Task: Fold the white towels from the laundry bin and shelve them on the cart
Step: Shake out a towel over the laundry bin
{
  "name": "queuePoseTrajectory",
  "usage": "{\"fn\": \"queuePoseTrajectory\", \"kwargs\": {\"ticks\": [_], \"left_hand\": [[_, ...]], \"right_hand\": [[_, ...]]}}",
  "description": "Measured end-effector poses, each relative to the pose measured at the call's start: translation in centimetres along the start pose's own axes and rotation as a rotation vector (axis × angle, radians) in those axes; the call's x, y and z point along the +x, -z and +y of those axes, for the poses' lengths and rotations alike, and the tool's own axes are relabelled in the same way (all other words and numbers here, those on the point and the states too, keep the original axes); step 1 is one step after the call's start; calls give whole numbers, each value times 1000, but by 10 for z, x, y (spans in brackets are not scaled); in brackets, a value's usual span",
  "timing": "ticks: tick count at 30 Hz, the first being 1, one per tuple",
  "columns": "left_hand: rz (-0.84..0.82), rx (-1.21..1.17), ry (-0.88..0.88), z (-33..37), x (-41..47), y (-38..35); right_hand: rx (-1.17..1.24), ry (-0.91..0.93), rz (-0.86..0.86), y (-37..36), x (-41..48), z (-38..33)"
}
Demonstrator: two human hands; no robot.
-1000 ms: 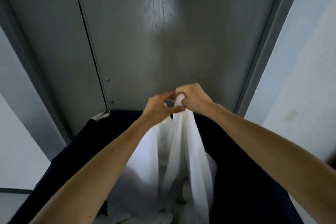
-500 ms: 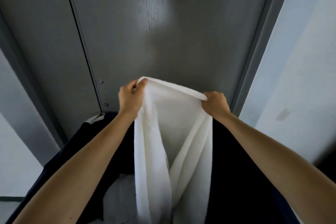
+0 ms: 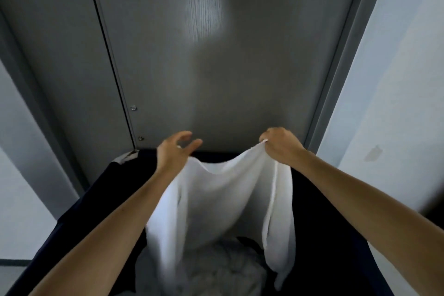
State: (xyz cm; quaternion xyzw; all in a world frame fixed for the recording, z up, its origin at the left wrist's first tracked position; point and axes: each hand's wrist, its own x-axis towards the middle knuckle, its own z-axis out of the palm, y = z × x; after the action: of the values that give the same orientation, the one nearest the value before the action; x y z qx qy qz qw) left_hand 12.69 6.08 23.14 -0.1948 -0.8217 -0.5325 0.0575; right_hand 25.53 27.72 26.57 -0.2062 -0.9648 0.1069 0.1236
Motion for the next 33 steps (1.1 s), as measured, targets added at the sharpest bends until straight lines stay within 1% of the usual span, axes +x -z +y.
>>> {"fn": "queuePoseTrajectory", "kwargs": {"ticks": [2, 4, 5, 6, 8, 10, 14, 16, 18, 21, 23, 27, 28, 30, 33], "left_hand": [[-165, 51, -98, 15, -12, -17], [-344, 73, -148, 27, -22, -36], [-386, 77, -156, 30, -25, -44], [-392, 72, -151, 35, -26, -48], [-338, 75, -139, 41, -22, -48], [-315, 107, -173, 46, -16, -43], [-276, 154, -247, 55, -7, -35], [-217, 113, -267, 60, -7, -31], [-119, 9, -234, 62, -7, -27], [1, -99, -165, 64, -1, -18], [65, -127, -119, 60, 9, -9], [272, -177, 40, 34, 35, 22], [293, -182, 66, 27, 40, 29], [273, -117, 90, 15, 44, 36], [179, 25, 116, 8, 35, 27]], "right_hand": [[-59, 95, -78, -3, -3, -28], [-97, 201, -100, -6, -5, -52], [-88, 233, -112, -7, -3, -59], [-55, 245, -109, -6, -1, -64], [43, 244, -52, -3, 4, -69], [126, 222, 11, 0, 6, -67], [73, 141, 66, 1, 10, -61], [54, 120, 76, 2, 11, -57], [37, 105, 72, 3, 11, -52], [65, 24, 49, 5, 11, -41], [68, -45, 42, 3, 10, -29], [7, -172, 8, -3, -3, 15], [-6, -205, 3, -3, -7, 25], [-6, -272, -23, -4, -11, 37], [117, -304, -177, -4, -10, 29]]}}
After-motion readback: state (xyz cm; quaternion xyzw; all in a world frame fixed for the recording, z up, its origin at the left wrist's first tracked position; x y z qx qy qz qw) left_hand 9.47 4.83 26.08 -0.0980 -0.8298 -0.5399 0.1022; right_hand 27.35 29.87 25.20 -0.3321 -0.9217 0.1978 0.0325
